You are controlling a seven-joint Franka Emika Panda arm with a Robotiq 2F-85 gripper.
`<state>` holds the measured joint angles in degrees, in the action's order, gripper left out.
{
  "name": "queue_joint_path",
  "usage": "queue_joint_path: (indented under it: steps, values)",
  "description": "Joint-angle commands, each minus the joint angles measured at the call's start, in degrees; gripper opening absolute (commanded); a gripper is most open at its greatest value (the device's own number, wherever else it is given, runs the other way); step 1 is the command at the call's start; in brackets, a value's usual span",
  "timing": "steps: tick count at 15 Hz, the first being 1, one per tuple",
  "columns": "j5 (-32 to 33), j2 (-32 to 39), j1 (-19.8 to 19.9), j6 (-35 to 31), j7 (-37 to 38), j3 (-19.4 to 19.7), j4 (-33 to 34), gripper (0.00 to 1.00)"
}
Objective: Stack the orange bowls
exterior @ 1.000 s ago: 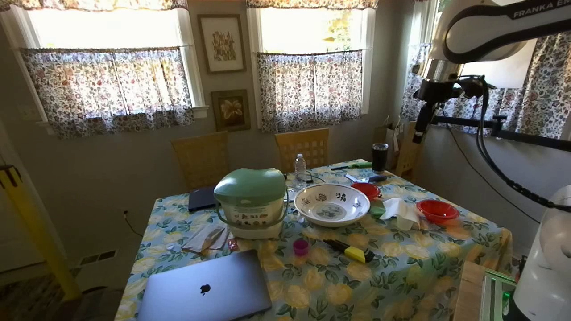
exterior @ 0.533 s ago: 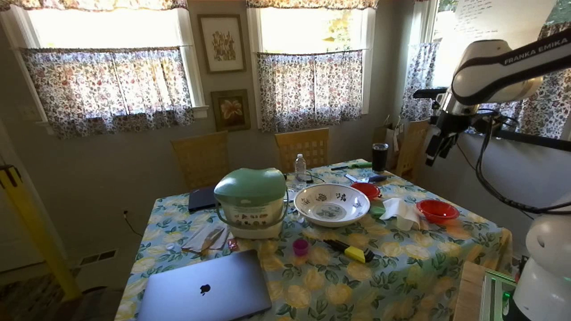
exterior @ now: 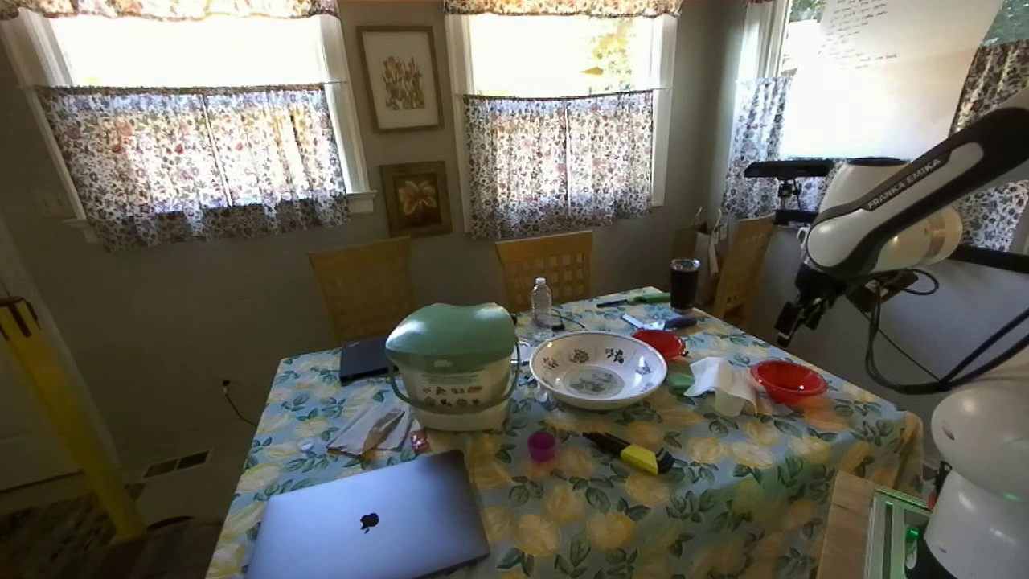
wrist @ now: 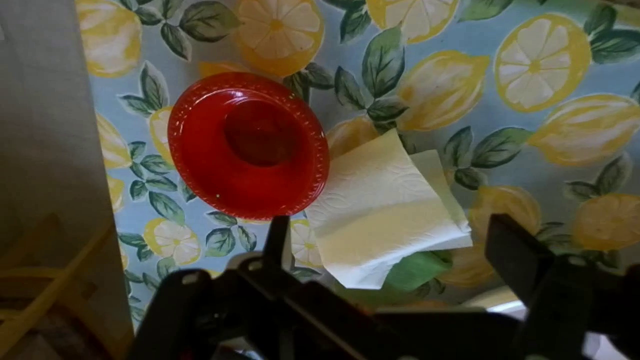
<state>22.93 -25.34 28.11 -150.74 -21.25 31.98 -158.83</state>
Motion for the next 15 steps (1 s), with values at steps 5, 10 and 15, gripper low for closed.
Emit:
queue_joint_path:
  steps: [5,10,15]
  values:
    - [-0.85,1.46,1.77,-1.79,-0.9,-1.33,0.6,1.0]
    - [-3.14,10.65,0.51,-13.39,-2.5,3.08,1.11,1.0]
    - [-13.92,17.99,-10.28,-24.31,-10.8,10.84,0.27,1.0]
